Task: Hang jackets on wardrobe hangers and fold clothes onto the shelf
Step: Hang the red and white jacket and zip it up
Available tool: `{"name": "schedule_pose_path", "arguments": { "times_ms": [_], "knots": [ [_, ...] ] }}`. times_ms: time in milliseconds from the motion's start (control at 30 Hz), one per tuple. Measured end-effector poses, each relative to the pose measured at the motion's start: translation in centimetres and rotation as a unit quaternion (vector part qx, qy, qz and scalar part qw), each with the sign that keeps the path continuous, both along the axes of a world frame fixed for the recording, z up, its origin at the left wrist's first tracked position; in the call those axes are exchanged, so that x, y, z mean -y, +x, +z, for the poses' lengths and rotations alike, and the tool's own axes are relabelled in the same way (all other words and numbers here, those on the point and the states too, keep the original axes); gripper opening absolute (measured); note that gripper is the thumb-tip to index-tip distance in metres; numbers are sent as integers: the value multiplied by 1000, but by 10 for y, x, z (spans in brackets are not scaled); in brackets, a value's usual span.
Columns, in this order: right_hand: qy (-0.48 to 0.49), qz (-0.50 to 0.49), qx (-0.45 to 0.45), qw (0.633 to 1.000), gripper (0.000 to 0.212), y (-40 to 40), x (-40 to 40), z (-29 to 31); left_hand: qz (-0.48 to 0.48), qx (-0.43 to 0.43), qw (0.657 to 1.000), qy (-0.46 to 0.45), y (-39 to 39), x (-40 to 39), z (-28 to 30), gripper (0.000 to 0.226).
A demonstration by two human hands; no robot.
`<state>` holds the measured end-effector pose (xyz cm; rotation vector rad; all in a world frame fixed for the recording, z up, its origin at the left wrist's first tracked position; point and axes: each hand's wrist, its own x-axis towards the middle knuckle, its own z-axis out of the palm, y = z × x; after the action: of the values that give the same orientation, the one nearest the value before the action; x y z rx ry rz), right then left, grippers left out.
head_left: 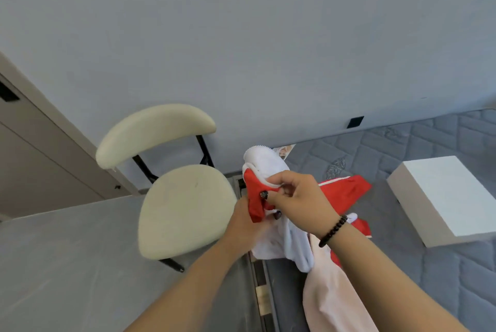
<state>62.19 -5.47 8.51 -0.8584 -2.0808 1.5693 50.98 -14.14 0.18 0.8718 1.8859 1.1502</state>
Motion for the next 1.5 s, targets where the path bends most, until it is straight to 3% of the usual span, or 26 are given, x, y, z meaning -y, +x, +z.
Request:
{"name": "schedule_pose_path", "arguments": {
  "times_ms": [100,267,467,500,567,600,667,767,867,1100,1133,1233,1300,1367,1500],
  "knots": [
    [8,-4,-44,999,29,-3,3,24,68,102,992,25,-9,-1,38,15],
    [99,-73,-96,988,49,-5,6,38,93,141,982,83,-15,4,92,18],
    [181,-10,5,983,80,-10,20,9,146,137,967,156,-31,27,145,19],
    [170,6,17,985,71,-14,21,6,149,133,965,171,-34,32,152,19],
    [134,30,39,990,30,-25,27,10,168,122,959,194,-41,45,162,17],
    [128,36,50,990,22,-32,29,12,178,119,955,204,-45,53,165,16],
    [140,39,65,987,32,-49,34,16,186,121,948,227,-50,72,167,17],
    [132,57,46,989,30,-76,47,31,199,136,937,253,-60,109,155,39],
    [97,86,5,992,26,-103,66,50,270,174,907,272,-72,152,127,64],
    [-12,192,-30,981,27,-148,144,95,376,230,884,156,-77,247,61,118],
    [-35,198,-30,979,24,-152,156,99,382,223,886,137,-75,259,54,113],
    [-90,214,-27,972,20,-160,189,116,395,208,892,65,-66,291,46,71],
    [-107,229,-25,967,18,-165,209,125,408,220,885,49,-62,314,46,71],
    [-122,235,-23,964,22,-172,228,129,440,241,862,68,-60,339,48,74],
    [-137,253,-6,958,28,-183,263,126,547,228,793,142,-57,387,61,54]
  ]
}}
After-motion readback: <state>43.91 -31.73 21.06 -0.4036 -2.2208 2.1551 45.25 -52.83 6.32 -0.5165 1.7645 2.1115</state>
